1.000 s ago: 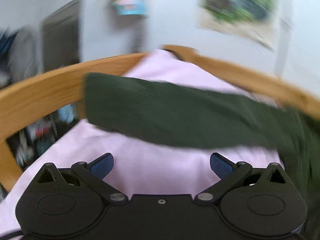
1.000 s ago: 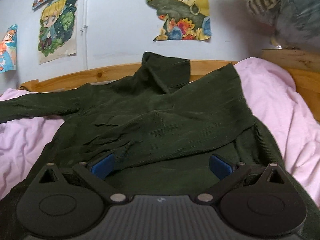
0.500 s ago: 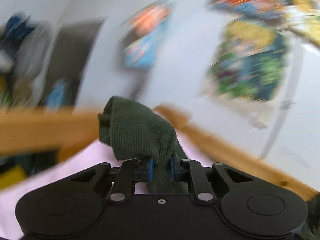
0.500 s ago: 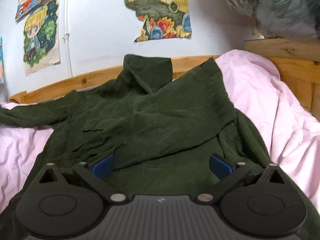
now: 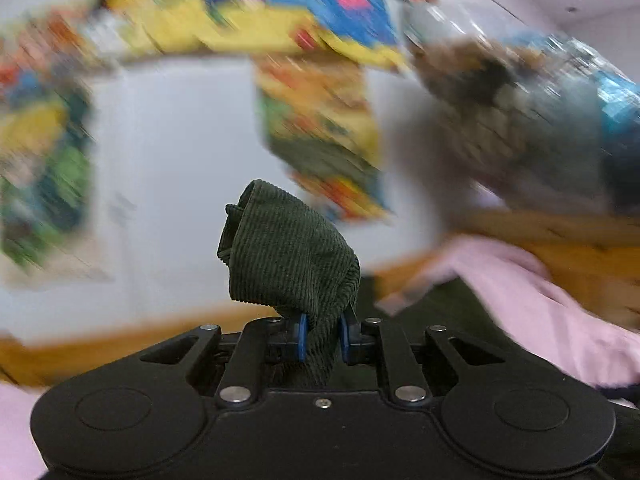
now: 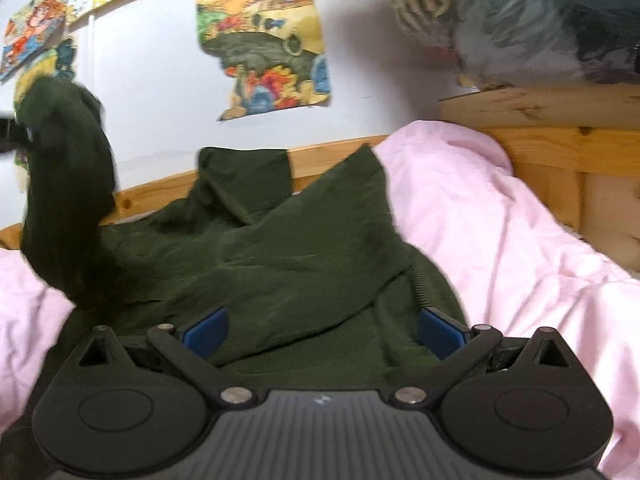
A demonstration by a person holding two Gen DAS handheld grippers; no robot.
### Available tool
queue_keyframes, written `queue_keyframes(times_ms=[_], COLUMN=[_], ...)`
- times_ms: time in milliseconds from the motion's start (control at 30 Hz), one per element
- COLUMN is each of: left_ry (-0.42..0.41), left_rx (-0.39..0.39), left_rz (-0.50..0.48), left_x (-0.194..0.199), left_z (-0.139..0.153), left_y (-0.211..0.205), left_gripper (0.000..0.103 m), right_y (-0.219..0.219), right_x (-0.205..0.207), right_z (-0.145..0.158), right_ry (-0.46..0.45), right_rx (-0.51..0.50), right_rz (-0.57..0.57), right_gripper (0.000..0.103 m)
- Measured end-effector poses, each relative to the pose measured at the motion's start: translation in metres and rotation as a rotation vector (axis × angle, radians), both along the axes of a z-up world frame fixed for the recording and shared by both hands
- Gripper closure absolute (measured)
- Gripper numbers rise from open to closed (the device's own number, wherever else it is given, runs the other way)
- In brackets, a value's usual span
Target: Fold large clothes
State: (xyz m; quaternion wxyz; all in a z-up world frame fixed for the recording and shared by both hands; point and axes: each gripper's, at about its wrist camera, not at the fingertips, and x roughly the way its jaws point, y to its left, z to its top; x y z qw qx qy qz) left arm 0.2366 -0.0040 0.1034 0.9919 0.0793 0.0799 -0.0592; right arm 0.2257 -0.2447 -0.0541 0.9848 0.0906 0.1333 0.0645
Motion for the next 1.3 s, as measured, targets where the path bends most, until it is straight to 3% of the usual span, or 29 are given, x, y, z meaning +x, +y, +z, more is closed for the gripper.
queue_keyframes(times_ms=[167,267,333,367,433,533,700,833,933,1000,1033,1133,1200,1267,1300], left_ry=[0.196,0.319,0.370,0.382,0.370,0.369,0.374,0.351,0.323,0.300,0.299,0.338,0.392,0.444,0.472], left_rx=[-0.016,-0.062,-0.105,-0.122,-0.136,-0.124,-0.127,-0.133,-0.101,-0.109,-0.123,-0.204,-0.295,-0.361,-0.386], left_rz=[-0.117,-0.137,-0.149,-0.161,-0.167,-0.159,-0.036,0.194,0.339,0.405,0.427,0.465,0.437,0.405,0.386], left_x=[0.026,0.033,0.031,0.027,0.016,-0.006,-0.010,0.009,0.036,0.059,0.070,0.103,0.117,0.128,0.132], left_z=[-0.068,-0.097,-0.107,-0.109,-0.110,-0.109,-0.094,-0.089,-0.086,-0.086,-0.086,-0.091,-0.098,-0.107,-0.112], left_y=[-0.042,-0.056,-0.055,-0.053,-0.049,-0.036,0.007,0.048,0.085,0.114,0.129,0.164,0.182,0.190,0.192], left_gripper=[0.084,0.073,0.049,0.042,0.019,0.011,0.005,0.004,0.008,0.013,0.017,0.028,0.032,0.052,0.083], right_y=[-0.021,-0.035,-0.041,-0.043,-0.043,-0.037,-0.015,0.004,0.018,0.025,0.028,0.033,0.031,0.029,0.027], right_x=[0.008,0.008,0.008,0.008,0.008,0.005,0.003,0.003,0.006,0.009,0.011,0.018,0.021,0.023,0.024], right_z=[-0.009,-0.009,-0.008,-0.008,-0.008,-0.008,-0.012,-0.022,-0.030,-0.035,-0.038,-0.046,-0.050,-0.052,-0.053], right_ry=[0.018,0.018,0.014,0.011,0.005,-0.013,0.000,0.031,0.057,0.075,0.090,0.135,0.158,0.171,0.173], right_rx=[-0.010,0.007,0.019,0.029,0.047,0.057,0.045,0.036,0.003,-0.015,-0.024,-0.026,-0.005,0.014,0.026], right_rz=[-0.074,-0.113,-0.128,-0.129,-0.112,-0.060,0.065,0.183,0.229,0.248,0.259,0.285,0.303,0.306,0.309], right_gripper=[0.000,0.000,0.000,0.000,0.000,0.000,0.000,0.002,0.014,0.034,0.038,0.051,0.063,0.073,0.077])
